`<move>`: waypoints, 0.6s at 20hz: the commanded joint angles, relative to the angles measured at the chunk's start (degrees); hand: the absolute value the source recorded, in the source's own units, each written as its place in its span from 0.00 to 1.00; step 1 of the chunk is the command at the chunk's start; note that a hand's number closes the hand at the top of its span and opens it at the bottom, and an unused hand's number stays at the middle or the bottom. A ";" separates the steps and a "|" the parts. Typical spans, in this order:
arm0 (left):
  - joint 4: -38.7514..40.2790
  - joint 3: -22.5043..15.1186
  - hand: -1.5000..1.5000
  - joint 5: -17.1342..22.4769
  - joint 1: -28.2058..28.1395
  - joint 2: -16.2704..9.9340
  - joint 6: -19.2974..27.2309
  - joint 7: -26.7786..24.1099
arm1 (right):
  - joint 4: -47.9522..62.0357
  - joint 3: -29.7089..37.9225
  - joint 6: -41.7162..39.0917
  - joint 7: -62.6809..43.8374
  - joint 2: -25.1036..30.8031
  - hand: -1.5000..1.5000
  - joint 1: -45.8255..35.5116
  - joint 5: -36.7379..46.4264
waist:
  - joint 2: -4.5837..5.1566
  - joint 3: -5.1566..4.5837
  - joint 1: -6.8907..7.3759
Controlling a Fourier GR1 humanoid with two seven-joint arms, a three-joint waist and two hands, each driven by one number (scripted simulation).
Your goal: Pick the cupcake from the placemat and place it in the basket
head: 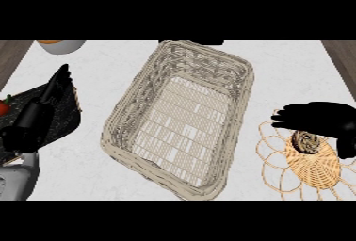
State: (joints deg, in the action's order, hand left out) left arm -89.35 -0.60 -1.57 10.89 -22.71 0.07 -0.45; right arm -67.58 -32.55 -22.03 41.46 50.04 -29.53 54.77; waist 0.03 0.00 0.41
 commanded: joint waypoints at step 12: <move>-0.01 2.68 0.50 -1.62 2.97 2.54 -2.62 3.85 | 11.78 4.55 2.71 5.99 -8.36 0.00 -0.67 9.22 | 0.08 0.02 0.03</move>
State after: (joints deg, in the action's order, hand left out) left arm -89.68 1.07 -3.56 11.20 -20.32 -1.58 0.38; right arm -60.44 -28.45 -19.27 45.64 45.51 -28.82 60.99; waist 0.05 -0.01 0.29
